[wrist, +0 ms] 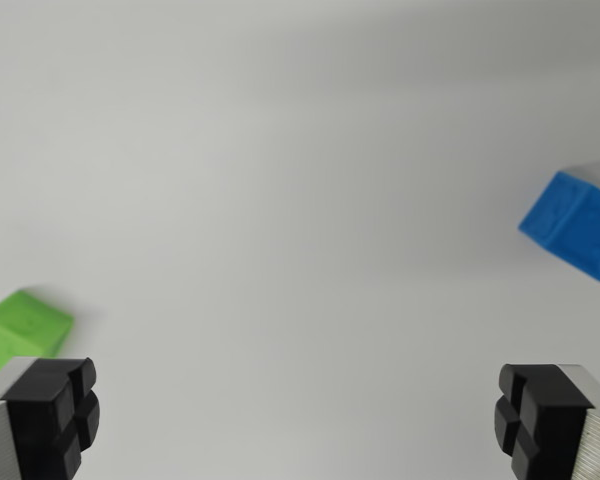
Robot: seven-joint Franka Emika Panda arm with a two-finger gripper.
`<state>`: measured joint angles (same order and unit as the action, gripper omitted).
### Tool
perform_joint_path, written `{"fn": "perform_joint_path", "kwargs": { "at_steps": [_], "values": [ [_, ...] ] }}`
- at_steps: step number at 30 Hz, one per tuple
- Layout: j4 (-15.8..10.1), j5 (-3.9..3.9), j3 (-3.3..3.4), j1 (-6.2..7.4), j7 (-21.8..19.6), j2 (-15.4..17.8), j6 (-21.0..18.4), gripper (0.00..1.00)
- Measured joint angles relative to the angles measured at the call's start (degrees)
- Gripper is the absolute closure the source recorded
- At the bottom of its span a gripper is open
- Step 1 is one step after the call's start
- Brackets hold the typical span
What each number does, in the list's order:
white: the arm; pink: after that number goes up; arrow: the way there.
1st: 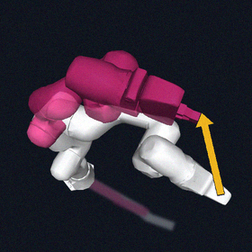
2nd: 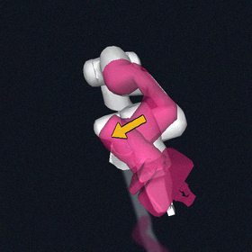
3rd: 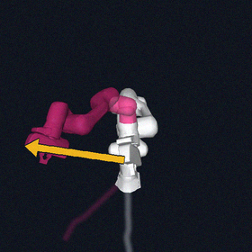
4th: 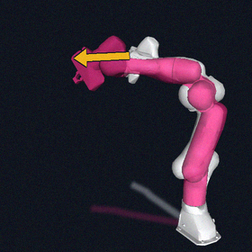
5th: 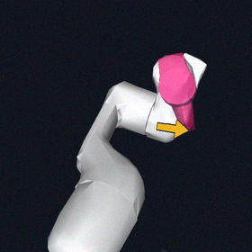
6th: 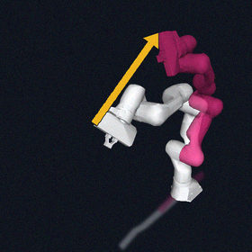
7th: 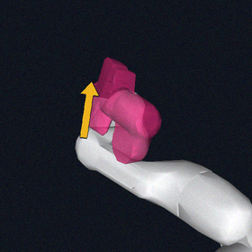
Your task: Stack cube
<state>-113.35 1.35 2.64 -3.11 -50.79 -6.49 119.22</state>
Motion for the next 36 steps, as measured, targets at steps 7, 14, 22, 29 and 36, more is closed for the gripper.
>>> {"fn": "perform_joint_path", "kwargs": {
  "at_steps": [7, 14, 22, 29, 36],
  "values": [
    [-1.3, 0.00, 0.77, -0.18, -0.6, -0.1, 1.4, 0.00],
    [-2.7, 0.00, 1.51, -0.52, -1.2, -0.3, 3.0, 0.00],
    [-4.6, 0.05, 2.44, -1.19, -2.1, -0.7, 5.3, 0.00],
    [-6.2, 0.24, 3.31, -1.86, -2.9, -1.3, 7.5, 0.00],
    [-7.6, 0.46, 4.21, -2.62, -3.7, -2.1, 9.7, 0.00]
  ]
}}
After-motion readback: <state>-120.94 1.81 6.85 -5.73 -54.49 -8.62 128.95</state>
